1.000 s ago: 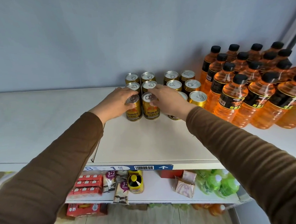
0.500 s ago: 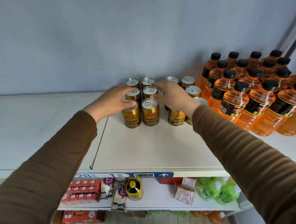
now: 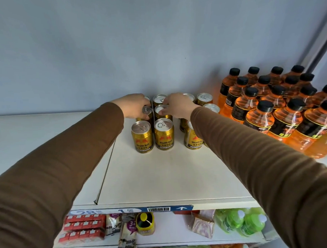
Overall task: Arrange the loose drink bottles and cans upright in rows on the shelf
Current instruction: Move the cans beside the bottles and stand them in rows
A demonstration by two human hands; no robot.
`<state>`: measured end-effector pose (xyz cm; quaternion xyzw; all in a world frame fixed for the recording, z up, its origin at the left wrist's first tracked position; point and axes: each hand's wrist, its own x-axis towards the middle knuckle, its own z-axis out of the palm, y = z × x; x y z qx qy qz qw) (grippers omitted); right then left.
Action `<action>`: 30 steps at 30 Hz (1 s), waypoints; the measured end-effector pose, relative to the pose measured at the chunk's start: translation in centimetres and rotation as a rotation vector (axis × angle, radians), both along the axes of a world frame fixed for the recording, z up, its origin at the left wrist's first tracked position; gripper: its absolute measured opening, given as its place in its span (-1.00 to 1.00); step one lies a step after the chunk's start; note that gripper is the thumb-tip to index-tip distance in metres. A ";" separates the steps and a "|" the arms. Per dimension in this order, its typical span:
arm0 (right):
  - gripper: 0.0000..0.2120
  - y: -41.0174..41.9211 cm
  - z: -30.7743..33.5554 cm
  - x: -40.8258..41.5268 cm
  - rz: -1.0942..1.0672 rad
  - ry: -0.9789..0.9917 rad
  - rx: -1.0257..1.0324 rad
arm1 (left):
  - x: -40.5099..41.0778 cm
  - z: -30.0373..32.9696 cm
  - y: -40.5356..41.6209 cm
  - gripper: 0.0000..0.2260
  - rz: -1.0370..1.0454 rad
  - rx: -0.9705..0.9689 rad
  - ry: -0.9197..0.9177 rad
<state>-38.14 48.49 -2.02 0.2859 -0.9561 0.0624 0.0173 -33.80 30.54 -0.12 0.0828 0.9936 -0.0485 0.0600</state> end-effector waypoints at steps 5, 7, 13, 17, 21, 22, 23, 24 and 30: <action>-0.56 -0.2 0.2 0.0 0.018 -0.019 -0.013 | -0.3 0.1 -0.6 -0.53 -0.011 0.004 -0.017; -0.59 -0.3 0.1 0.1 0.019 -0.025 -0.038 | -0.3 0.2 -0.7 -0.51 -0.009 0.000 -0.022; -0.56 -0.1 0.8 0.7 0.026 -0.065 -0.026 | 0.0 0.4 -0.7 -0.48 0.001 -0.011 -0.036; -0.61 2.7 3.8 1.4 0.016 -0.109 -0.075 | 0.5 1.6 -0.1 -0.47 0.004 -0.023 0.009; -0.68 7.5 6.6 2.7 -0.026 -0.076 0.060 | 1.2 3.3 3.2 -0.51 -0.104 0.084 0.084; -0.71 8.4 6.9 3.2 -0.022 -0.082 0.108 | 1.3 3.4 4.5 -0.51 -0.145 0.114 0.077; -0.79 8.8 6.8 3.5 -0.013 -0.092 0.147 | 1.5 3.5 5.6 -0.51 -0.175 0.144 0.063; -0.89 10.0 6.8 4.1 -0.024 -0.093 0.185 | 1.7 3.3 7.5 -0.51 -0.215 0.181 0.053; -0.54 12.2 5.7 6.7 -0.019 -0.045 0.388 | 2.3 1.0 13.2 -0.47 -0.335 0.222 -0.004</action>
